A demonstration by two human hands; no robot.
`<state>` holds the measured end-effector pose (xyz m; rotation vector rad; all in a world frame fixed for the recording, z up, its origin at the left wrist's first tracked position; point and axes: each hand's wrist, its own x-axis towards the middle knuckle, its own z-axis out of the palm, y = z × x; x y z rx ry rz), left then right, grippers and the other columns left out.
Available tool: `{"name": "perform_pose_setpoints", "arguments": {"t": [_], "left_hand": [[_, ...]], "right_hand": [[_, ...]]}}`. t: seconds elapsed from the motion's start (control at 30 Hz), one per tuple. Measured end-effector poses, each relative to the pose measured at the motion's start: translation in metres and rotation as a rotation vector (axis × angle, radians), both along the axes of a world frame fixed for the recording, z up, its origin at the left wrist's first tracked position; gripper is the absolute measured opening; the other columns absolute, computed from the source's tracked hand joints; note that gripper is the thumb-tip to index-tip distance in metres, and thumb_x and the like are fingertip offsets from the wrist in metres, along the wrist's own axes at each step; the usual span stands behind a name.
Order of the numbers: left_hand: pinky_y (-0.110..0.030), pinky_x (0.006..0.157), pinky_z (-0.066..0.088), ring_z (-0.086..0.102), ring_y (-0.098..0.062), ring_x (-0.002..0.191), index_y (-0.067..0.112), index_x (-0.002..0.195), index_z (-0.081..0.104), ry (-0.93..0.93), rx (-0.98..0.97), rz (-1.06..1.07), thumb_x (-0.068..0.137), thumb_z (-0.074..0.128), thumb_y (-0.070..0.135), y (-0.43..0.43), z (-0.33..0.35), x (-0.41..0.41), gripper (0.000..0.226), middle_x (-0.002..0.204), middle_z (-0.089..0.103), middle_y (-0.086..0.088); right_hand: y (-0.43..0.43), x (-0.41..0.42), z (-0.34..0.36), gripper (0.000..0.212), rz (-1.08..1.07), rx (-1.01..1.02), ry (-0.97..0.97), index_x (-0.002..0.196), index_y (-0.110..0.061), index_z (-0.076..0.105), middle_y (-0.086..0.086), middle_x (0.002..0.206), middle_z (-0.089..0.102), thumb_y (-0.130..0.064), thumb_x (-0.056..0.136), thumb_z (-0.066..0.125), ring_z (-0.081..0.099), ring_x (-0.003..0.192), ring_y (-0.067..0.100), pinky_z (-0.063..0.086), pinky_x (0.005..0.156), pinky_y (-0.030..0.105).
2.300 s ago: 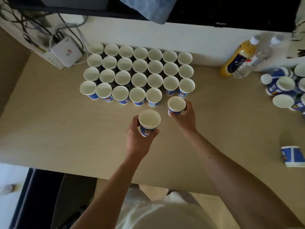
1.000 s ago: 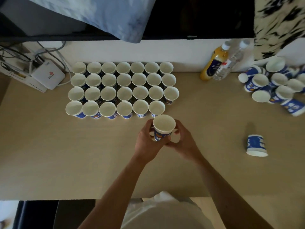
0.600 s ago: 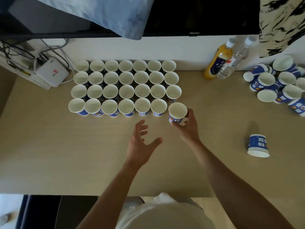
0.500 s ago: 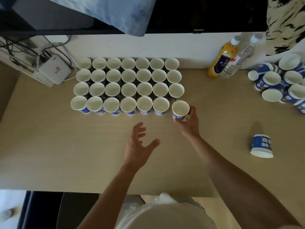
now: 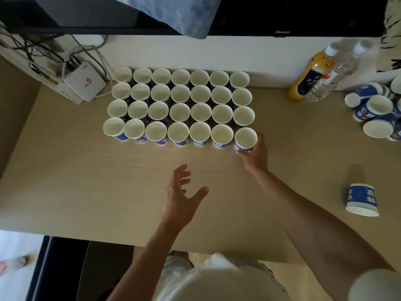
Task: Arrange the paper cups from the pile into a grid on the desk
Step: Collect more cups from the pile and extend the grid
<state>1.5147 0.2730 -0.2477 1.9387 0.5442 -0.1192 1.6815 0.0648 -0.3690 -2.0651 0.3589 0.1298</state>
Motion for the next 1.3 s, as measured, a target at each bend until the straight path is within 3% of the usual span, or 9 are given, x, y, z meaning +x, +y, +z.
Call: {"name": "perform_pose_setpoints", "arguments": {"t": [0.2,0.37,0.47,0.6,0.7,0.77,1.0,1.2,1.3], "left_hand": [[-0.024,0.084,0.049,0.059,-0.004,0.111,0.023,0.141,0.044,0.004,0.016,-0.014,0.076,0.086,0.027,-0.003,-0.003,-0.004,0.078,0.124,0.059,0.011],[-0.022,0.082,0.049,0.06,-0.006,0.111,0.024,0.141,0.045,-0.011,0.006,-0.039,0.075,0.087,0.026,-0.011,-0.002,0.001,0.078,0.123,0.06,0.01],[-0.027,0.085,0.052,0.061,-0.007,0.111,0.023,0.14,0.045,-0.025,-0.01,-0.087,0.076,0.086,0.025,-0.027,0.0,0.011,0.076,0.124,0.061,0.007],[-0.028,0.086,0.05,0.061,-0.009,0.111,0.023,0.14,0.045,-0.052,-0.072,-0.14,0.077,0.085,0.022,-0.061,0.003,0.027,0.074,0.124,0.06,0.006],[-0.025,0.083,0.048,0.06,-0.006,0.11,0.022,0.139,0.046,-0.072,-0.115,-0.194,0.078,0.085,0.02,-0.089,0.005,0.034,0.073,0.124,0.061,0.005],[-0.026,0.083,0.049,0.06,-0.004,0.109,0.021,0.138,0.046,-0.079,-0.121,-0.235,0.078,0.085,0.019,-0.106,0.006,0.035,0.072,0.123,0.06,0.004],[-0.033,0.088,0.052,0.06,-0.009,0.111,0.021,0.139,0.047,-0.095,-0.121,-0.316,0.078,0.085,0.019,-0.147,0.007,0.035,0.071,0.123,0.061,0.004],[-0.03,0.087,0.052,0.061,-0.003,0.109,0.024,0.137,0.049,-0.1,-0.113,-0.329,0.073,0.087,0.03,-0.17,0.005,0.032,0.074,0.121,0.062,0.008],[-0.03,0.088,0.051,0.059,-0.003,0.109,0.022,0.137,0.049,-0.095,-0.107,-0.337,0.078,0.085,0.021,-0.178,0.007,0.029,0.069,0.12,0.062,0.008]], "right_hand": [[-0.002,0.002,0.004,0.067,0.011,0.037,-0.031,0.123,-0.018,0.049,0.001,0.117,0.062,-0.011,0.065,0.081,0.063,0.1,0.02,0.056,0.086,0.042],[-0.039,-0.035,0.015,0.085,-0.01,-0.021,-0.084,0.145,-0.01,0.039,0.007,0.134,0.049,-0.001,0.071,0.08,0.054,0.114,0.016,0.046,0.077,0.016],[-0.091,-0.066,0.036,0.081,-0.06,-0.146,-0.19,0.143,-0.011,0.041,0.009,0.129,0.05,-0.002,0.072,0.081,0.052,0.11,0.012,0.044,0.087,0.023],[-0.177,-0.094,0.057,0.075,-0.23,-0.398,-0.202,0.142,-0.01,0.044,0.012,0.13,0.05,-0.007,0.075,0.078,0.053,0.114,0.022,0.038,0.094,0.023],[-0.238,-0.112,0.057,0.077,-0.421,-0.55,-0.129,0.14,-0.015,0.044,0.012,0.133,0.049,-0.017,0.072,0.079,0.051,0.121,0.031,0.042,0.102,0.045],[-0.267,-0.12,0.051,0.08,-0.505,-0.61,-0.041,0.137,-0.018,0.044,0.012,0.133,0.049,-0.027,0.067,0.081,0.049,0.124,0.035,0.042,0.102,0.051],[-0.295,-0.131,0.024,0.087,-0.535,-0.618,0.214,0.14,-0.015,0.04,0.015,0.139,0.045,-0.037,0.068,0.083,0.045,0.129,0.036,0.039,0.103,0.049],[-0.297,-0.139,0.012,0.067,-0.555,-0.585,0.253,0.138,-0.012,0.04,0.015,0.131,0.049,-0.021,0.081,0.073,0.051,0.12,0.036,0.041,0.094,0.047],[-0.295,-0.138,0.017,0.066,-0.543,-0.516,0.182,0.136,-0.015,0.042,0.012,0.129,0.052,-0.02,0.078,0.073,0.053,0.118,0.035,0.041,0.094,0.048]]}}
